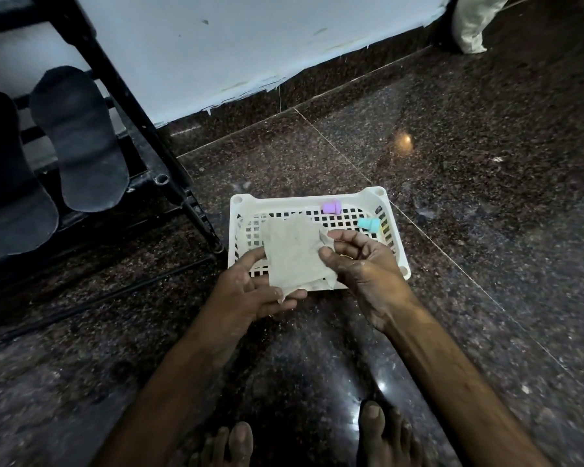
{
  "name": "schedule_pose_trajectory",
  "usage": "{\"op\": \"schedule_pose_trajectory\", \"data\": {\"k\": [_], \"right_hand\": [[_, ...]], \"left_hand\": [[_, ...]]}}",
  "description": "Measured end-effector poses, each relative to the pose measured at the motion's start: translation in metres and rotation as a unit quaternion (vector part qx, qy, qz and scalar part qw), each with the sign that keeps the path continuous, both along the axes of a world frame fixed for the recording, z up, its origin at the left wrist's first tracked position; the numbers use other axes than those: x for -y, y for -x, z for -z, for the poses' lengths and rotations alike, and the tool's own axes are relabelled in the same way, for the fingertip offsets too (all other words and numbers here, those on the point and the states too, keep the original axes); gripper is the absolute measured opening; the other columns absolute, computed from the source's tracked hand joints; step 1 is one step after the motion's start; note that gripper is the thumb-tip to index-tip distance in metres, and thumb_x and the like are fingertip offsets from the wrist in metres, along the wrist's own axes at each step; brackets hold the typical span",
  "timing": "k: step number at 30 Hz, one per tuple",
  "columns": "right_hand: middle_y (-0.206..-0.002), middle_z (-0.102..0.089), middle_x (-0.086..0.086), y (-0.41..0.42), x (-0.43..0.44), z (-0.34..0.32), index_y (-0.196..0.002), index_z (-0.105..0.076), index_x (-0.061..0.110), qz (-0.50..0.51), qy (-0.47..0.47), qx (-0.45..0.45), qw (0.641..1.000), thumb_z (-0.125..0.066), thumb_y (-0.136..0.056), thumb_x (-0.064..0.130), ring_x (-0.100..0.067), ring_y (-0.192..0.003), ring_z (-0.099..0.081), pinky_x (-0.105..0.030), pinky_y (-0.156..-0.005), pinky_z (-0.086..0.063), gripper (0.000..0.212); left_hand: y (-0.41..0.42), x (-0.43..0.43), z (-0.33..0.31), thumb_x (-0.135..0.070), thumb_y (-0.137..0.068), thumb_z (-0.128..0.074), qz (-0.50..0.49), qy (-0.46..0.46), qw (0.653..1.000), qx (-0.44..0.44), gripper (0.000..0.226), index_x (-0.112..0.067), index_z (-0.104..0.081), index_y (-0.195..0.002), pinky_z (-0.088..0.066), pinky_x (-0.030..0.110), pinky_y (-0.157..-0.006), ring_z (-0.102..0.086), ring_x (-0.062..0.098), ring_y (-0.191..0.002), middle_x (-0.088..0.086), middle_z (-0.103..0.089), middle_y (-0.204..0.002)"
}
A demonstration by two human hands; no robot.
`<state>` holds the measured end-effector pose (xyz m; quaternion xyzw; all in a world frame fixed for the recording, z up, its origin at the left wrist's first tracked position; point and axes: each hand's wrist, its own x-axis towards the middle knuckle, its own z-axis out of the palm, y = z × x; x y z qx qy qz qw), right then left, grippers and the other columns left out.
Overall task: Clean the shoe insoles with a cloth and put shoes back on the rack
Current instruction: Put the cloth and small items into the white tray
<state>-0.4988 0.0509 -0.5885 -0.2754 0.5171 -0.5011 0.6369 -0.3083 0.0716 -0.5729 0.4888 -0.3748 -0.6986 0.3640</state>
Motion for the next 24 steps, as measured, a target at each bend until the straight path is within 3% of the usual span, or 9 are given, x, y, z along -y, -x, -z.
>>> {"op": "schedule_pose_trajectory", "data": {"k": [2, 6, 9, 11, 15, 19, 22, 24], "right_hand": [[-0.085, -0.069, 0.000, 0.004, 0.001, -0.002, -0.097, -0.067, 0.013, 0.019, 0.001, 0.018, 1.000, -0.079, -0.062, 0.008, -0.016, -0.082, -0.066, -0.030, -0.076, -0.056, 0.038], [-0.084, -0.072, 0.000, 0.009, -0.001, -0.009, -0.105, -0.063, 0.010, -0.033, -0.010, 0.065, 0.997, -0.073, -0.073, -0.002, -0.011, -0.075, -0.068, -0.021, -0.060, -0.055, 0.035], [-0.102, -0.072, -0.008, 0.007, -0.004, -0.009, -0.113, -0.062, 0.007, -0.084, -0.033, 0.057, 0.994, -0.075, -0.072, 0.002, -0.019, -0.090, -0.070, -0.032, -0.074, -0.058, 0.043], [-0.108, -0.069, -0.016, 0.004, -0.006, -0.004, -0.111, -0.063, 0.004, -0.046, -0.048, 0.043, 0.997, -0.079, -0.066, 0.005, -0.023, -0.091, -0.069, -0.034, -0.078, -0.057, 0.047], [-0.092, -0.070, -0.011, 0.002, -0.007, 0.002, -0.092, -0.064, 0.008, 0.025, -0.047, 0.053, 0.997, -0.078, -0.064, 0.007, -0.017, -0.078, -0.067, -0.025, -0.067, -0.059, 0.031], [-0.103, -0.072, -0.015, 0.001, -0.008, 0.000, -0.112, -0.059, 0.000, -0.011, -0.078, 0.069, 0.995, -0.071, -0.080, 0.010, -0.023, -0.087, -0.068, -0.033, -0.079, -0.059, 0.035], [-0.104, -0.067, -0.014, 0.004, -0.008, 0.001, -0.115, -0.058, 0.001, -0.051, -0.099, 0.046, 0.993, -0.068, -0.087, 0.013, -0.022, -0.090, -0.062, -0.033, -0.077, -0.058, 0.032], [-0.101, -0.073, -0.010, 0.008, -0.008, -0.001, -0.110, -0.061, 0.001, -0.065, -0.112, 0.024, 0.991, -0.065, -0.091, 0.010, -0.017, -0.088, -0.067, -0.026, -0.069, -0.058, 0.022]], "left_hand": [[-0.001, -0.003, 0.003, 0.013, -0.083, -0.060, -0.013, -0.015, 1.000, -0.018, 0.061, -0.013, -0.046, -0.137, -0.056, 0.039, -0.090, -0.070, 0.034, -0.101, 0.016, -0.072, -0.111], [0.001, 0.000, 0.004, -0.014, -0.075, -0.071, -0.043, -0.086, 0.991, -0.093, 0.059, -0.005, -0.054, -0.131, -0.050, 0.043, -0.101, -0.065, 0.027, -0.114, 0.011, -0.068, -0.124], [0.009, 0.003, 0.003, -0.016, -0.078, -0.074, -0.125, -0.080, 0.985, -0.085, 0.045, -0.003, -0.060, -0.119, -0.058, 0.036, -0.084, -0.070, 0.024, -0.104, 0.012, -0.071, -0.116], [0.014, 0.003, 0.003, -0.006, -0.082, -0.069, -0.154, -0.024, 0.987, -0.035, 0.032, -0.004, -0.060, -0.112, -0.060, 0.032, -0.073, -0.072, 0.022, -0.098, 0.010, -0.074, -0.109], [0.018, 0.000, 0.007, 0.001, -0.088, -0.066, -0.167, 0.052, 0.982, 0.066, 0.018, -0.006, -0.060, -0.104, -0.060, 0.036, -0.073, -0.073, 0.021, -0.090, 0.009, -0.076, -0.098], [0.021, -0.005, 0.006, -0.013, -0.091, -0.067, -0.144, 0.059, 0.982, 0.110, 0.022, -0.002, -0.057, -0.106, -0.055, 0.032, -0.051, -0.070, 0.018, -0.062, 0.009, -0.075, -0.077], [0.016, -0.005, 0.006, -0.028, -0.092, -0.064, -0.163, 0.030, 0.981, 0.101, 0.025, -0.006, -0.063, -0.104, -0.057, 0.038, -0.075, -0.074, 0.024, -0.076, 0.012, -0.075, -0.081], [0.011, -0.004, 0.007, -0.026, -0.094, -0.062, -0.174, 0.022, 0.980, 0.094, 0.024, -0.006, -0.064, -0.106, -0.059, 0.041, -0.078, -0.074, 0.022, -0.081, 0.008, -0.077, -0.087]]}}
